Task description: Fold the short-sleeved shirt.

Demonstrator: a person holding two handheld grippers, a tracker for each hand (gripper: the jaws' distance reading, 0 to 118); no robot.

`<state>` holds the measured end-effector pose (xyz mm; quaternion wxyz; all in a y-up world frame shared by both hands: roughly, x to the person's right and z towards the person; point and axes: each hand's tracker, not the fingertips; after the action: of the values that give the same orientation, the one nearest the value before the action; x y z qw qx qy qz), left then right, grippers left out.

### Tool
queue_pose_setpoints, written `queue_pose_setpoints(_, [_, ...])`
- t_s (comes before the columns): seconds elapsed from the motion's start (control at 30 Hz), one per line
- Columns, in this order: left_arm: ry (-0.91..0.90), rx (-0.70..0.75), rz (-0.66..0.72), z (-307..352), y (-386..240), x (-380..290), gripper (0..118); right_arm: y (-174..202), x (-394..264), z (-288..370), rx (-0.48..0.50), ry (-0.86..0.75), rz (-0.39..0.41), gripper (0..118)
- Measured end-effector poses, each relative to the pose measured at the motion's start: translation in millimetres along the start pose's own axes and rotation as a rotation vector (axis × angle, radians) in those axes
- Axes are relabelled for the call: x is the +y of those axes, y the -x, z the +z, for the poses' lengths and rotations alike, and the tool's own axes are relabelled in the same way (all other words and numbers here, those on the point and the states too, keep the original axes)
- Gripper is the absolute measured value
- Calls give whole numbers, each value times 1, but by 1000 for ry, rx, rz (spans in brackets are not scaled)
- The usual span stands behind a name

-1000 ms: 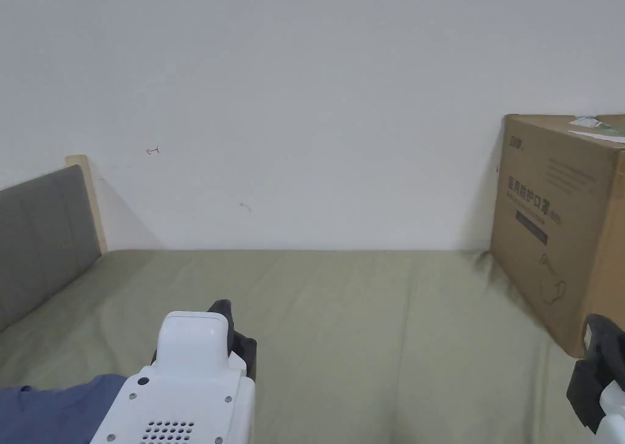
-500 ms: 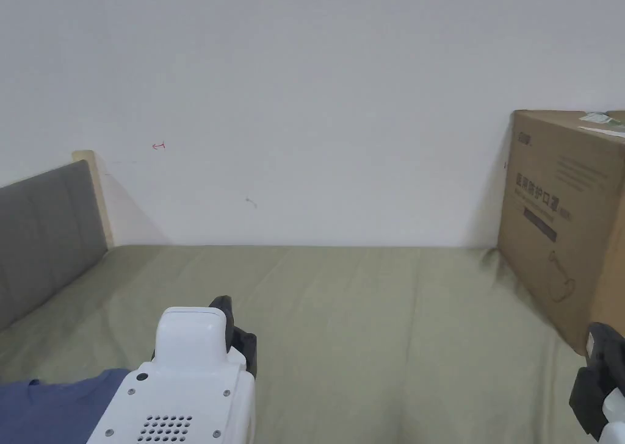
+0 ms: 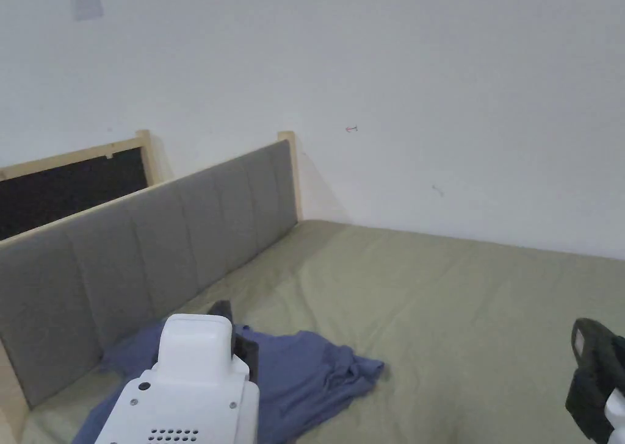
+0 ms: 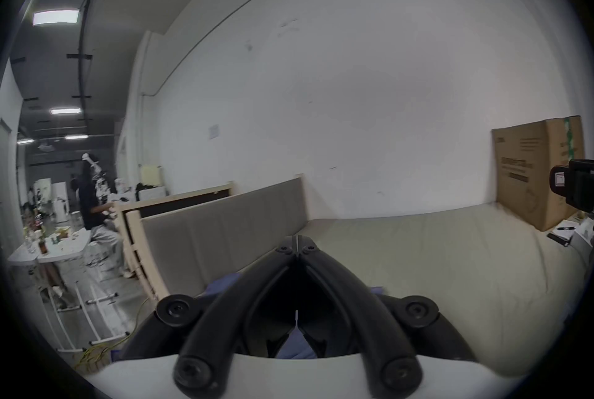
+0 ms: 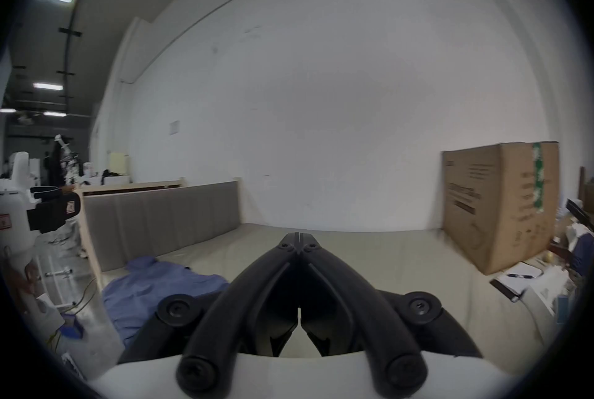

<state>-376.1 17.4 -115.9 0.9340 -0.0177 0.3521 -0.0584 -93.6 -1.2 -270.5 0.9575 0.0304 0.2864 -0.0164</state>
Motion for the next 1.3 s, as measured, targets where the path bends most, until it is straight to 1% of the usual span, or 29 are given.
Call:
queue_pose_setpoints(0.07, [16,27,7,-3,13,-6,0,12,-1,-7,47,0,-12,0])
queue_pose_setpoints(0.13, [20,31,8,-15,22,-7,0,18,-1,-16,71,14,-15,0])
queue_pose_setpoints(0.23, [37,58,-86,-67,35,15,0,16,0,-21,86,33,-10,0])
queue_pose_setpoints(0.3, [110,-9,-75,-118,49,26,0,10,2,-27,98,58,-7,0])
queue_pose_setpoints(0.37, [273,-112,-63,-183,60,22,0,3,0,-30,90,88,13,0])
queue_pose_setpoints(0.4, [398,-157,-74,-215,64,11,0,-1,-1,-32,78,107,19,0])
queue_pose_setpoints(0.43, [572,-189,-90,-250,66,-4,0,-7,-2,-34,60,146,12,0])
queue_pose_setpoints(0.47, [766,-201,-80,-286,66,-26,0,-14,-5,-35,51,184,-13,0])
queue_pose_setpoints(0.53, [1025,-272,1,-333,68,-80,0,-29,-13,-38,25,257,-59,0])
queue_pose_setpoints(0.57, [1099,-284,17,-347,68,-110,0,-36,-18,-39,2,298,-74,0])
queue_pose_setpoints(0.6, [1152,-281,-8,-357,67,-133,0,-43,-21,-39,-14,331,-88,0])
queue_pose_setpoints(0.63, [1191,-275,-69,-363,59,-156,0,-50,-25,-38,-32,357,-109,0])
queue_pose_setpoints(0.7, [1211,-257,-151,-372,50,-188,0,-63,-31,-40,-92,388,-110,0])
queue_pose_setpoints(0.73, [1199,-272,-128,-377,46,-199,2,-69,-33,-41,-116,400,-110,0])
queue_pose_setpoints(0.77, [1199,-291,-104,-375,44,-208,15,-74,-36,-43,-128,410,-110,0])
queue_pose_setpoints(0.8, [1196,-317,-42,-379,43,-216,45,-75,-38,-46,-141,420,-107,0])
queue_pose_setpoints(0.83, [1204,-314,-9,-382,39,-226,95,-77,-41,-49,-161,438,-99,0])
queue_pose_setpoints(0.87, [1191,-312,-14,-385,38,-234,118,-78,-45,-52,-166,451,-92,0])
queue_pose_setpoints(0.9, [1108,-313,-19,-387,37,-233,115,-77,-47,-54,-164,456,-95,0])
queue_pose_setpoints(0.97, [1124,-234,-96,-395,26,-243,114,-74,-52,-56,-157,469,-111,0])
queue_pose_setpoints(1.0, [1129,-218,-115,-397,22,-248,114,-72,-55,-57,-148,476,-120,0])
queue_pose_setpoints(1.1, [1192,-244,-92,-398,17,-263,114,-64,-61,-60,-111,517,-119,0])
queue_pose_setpoints(1.17, [1189,-226,-49,-398,25,-266,116,-61,-65,-62,-87,534,-114,0])
queue_pose_setpoints(1.23, [1187,-231,-63,-397,21,-263,116,-60,-66,-61,-84,537,-123,0])
queue_pose_setpoints(1.27, [1186,-229,-75,-396,19,-259,113,-60,-66,-60,-83,537,-134,0])
queue_pose_setpoints(1.3, [1184,-232,-75,-395,23,-258,105,-60,-66,-60,-81,535,-144,0])
